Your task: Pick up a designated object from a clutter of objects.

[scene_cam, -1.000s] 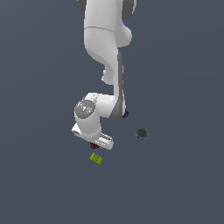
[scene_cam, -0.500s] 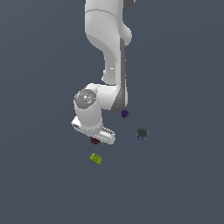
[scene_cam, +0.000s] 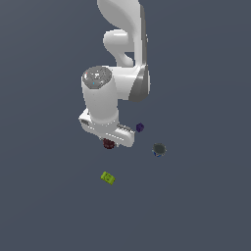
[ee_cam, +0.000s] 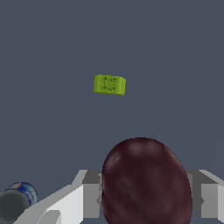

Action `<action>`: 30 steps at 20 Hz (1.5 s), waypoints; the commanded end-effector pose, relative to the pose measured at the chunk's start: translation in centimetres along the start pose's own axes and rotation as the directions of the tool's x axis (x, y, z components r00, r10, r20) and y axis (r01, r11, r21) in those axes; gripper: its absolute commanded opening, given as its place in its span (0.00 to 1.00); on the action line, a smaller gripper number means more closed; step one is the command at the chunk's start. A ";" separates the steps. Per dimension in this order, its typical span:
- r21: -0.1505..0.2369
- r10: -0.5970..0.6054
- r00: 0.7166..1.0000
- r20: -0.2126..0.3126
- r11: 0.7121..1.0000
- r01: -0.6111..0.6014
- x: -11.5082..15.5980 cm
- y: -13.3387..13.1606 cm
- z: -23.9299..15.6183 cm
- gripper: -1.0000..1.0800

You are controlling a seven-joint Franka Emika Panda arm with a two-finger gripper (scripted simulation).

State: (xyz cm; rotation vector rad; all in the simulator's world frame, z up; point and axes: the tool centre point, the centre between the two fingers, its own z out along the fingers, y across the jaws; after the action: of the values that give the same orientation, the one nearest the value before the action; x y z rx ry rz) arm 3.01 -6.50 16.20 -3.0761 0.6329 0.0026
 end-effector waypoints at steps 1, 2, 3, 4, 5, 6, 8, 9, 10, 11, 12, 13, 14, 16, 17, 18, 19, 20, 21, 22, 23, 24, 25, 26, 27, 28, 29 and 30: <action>0.000 0.000 1.000 -0.001 1.000 0.000 -0.7 -0.3 -2.8 0.00; 0.000 0.000 1.000 -0.001 1.000 0.000 -1.0 -0.4 -3.9 0.00; 0.000 0.000 1.000 -0.001 1.000 0.000 -1.3 -0.5 -5.1 0.00; -0.001 0.001 1.000 -0.001 1.000 -0.001 -1.6 -0.6 -6.3 0.00; -0.001 0.001 1.000 -0.002 1.000 -0.001 -1.9 -0.7 -7.5 0.00; -0.001 0.001 1.000 -0.002 1.000 -0.001 -2.2 -0.8 -8.7 0.00; -0.002 0.001 1.000 -0.002 1.000 -0.001 -2.7 -1.0 -11.0 0.00; -0.002 0.001 1.000 -0.002 1.000 -0.001 -3.0 -1.2 -12.1 0.00; -0.002 0.001 1.000 -0.002 1.000 -0.001 -3.3 -1.3 -13.2 0.00; -0.002 0.001 1.000 -0.002 1.000 -0.001 -3.5 -1.4 -14.3 0.00; -0.002 0.001 1.000 -0.002 1.000 -0.001 -3.8 -1.5 -15.4 0.00; -0.002 0.001 1.000 -0.002 1.000 -0.001 -4.1 -1.6 -16.5 0.00; -0.002 0.001 1.000 -0.002 1.000 -0.001 -4.3 -1.7 -17.6 0.00; -0.002 0.001 1.000 -0.002 1.000 -0.001 -4.8 -2.0 -19.6 0.00; -0.002 0.001 1.000 -0.002 1.000 -0.001 -5.0 -2.1 -20.6 0.00; -0.002 0.001 1.000 -0.002 1.000 -0.001 -5.2 -2.2 -21.5 0.00; -0.002 0.001 1.000 -0.002 1.000 -0.001 -5.4 -2.3 -22.3 0.00; -0.002 0.001 1.000 -0.002 1.000 -0.001 -5.6 -2.4 -23.1 0.00; -0.002 0.001 1.000 -0.002 1.000 -0.001 -5.7 -2.5 -23.9 0.00; -0.002 0.001 1.000 -0.002 1.000 -0.001 -5.8 -2.6 -24.6 0.00; -0.002 0.001 1.000 -0.002 1.000 -0.001 -6.0 -2.7 -25.2 0.00; -0.001 0.000 1.000 -0.002 1.000 0.000 -6.1 -2.8 -25.8 0.00; -0.001 0.000 1.000 -0.002 1.000 0.000 -6.2 -2.8 -26.3 0.00; -0.001 0.000 1.000 -0.002 1.000 0.000 -6.2 -2.9 -26.8 0.00; -0.001 0.000 1.000 -0.002 1.000 0.000 -6.3 -3.0 -27.2 0.00; -0.001 0.000 1.000 -0.002 1.000 0.000 -6.4 -3.0 -27.6 0.00; -0.001 0.000 1.000 -0.002 1.000 0.000 -6.4 -3.1 -27.9 0.00; -0.001 0.000 1.000 -0.002 1.000 0.000 -6.5 -3.1 -28.2 0.00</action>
State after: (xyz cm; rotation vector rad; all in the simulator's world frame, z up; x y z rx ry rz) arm -1.60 -1.23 43.86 -3.0776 0.6326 -0.0007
